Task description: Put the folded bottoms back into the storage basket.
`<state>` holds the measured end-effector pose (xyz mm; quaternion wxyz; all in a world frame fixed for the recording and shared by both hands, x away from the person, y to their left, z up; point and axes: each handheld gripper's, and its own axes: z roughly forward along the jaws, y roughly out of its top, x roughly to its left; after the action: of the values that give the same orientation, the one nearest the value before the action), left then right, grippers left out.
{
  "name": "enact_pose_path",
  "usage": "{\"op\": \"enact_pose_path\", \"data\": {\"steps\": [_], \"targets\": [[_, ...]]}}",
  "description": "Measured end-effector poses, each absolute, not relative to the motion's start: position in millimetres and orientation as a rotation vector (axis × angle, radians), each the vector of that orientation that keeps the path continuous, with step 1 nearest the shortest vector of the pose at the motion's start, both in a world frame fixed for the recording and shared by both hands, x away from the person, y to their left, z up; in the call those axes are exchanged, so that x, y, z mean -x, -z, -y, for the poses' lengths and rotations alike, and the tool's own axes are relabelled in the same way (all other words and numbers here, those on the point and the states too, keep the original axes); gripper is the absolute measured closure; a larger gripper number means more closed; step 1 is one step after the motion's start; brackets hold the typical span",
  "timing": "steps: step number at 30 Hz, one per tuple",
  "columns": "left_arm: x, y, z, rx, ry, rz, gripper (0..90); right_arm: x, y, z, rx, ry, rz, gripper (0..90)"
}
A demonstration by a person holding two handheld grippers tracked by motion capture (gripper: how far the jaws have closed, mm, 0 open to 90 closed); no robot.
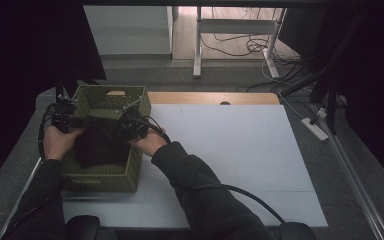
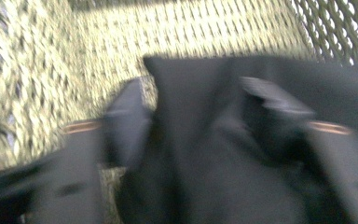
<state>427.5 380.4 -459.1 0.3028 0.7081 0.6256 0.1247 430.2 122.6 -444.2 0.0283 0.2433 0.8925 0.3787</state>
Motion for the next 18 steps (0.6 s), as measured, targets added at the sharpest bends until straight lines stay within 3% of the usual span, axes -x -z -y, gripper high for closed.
{"op": "enact_pose_path", "data": {"steps": [5,18], "targets": [[-425.5,456.5,-378.5,-1.865,-0.386,-1.674,25.9,-432.5,436.7,-117.0,-0.733,-1.169,-2.703,46.5],[-413.5,454.8,-377.9,-1.81,-0.324,-1.578,13.9,-432.3,428.1,-110.1,-0.684,-1.181,-2.687,39.0]]}}
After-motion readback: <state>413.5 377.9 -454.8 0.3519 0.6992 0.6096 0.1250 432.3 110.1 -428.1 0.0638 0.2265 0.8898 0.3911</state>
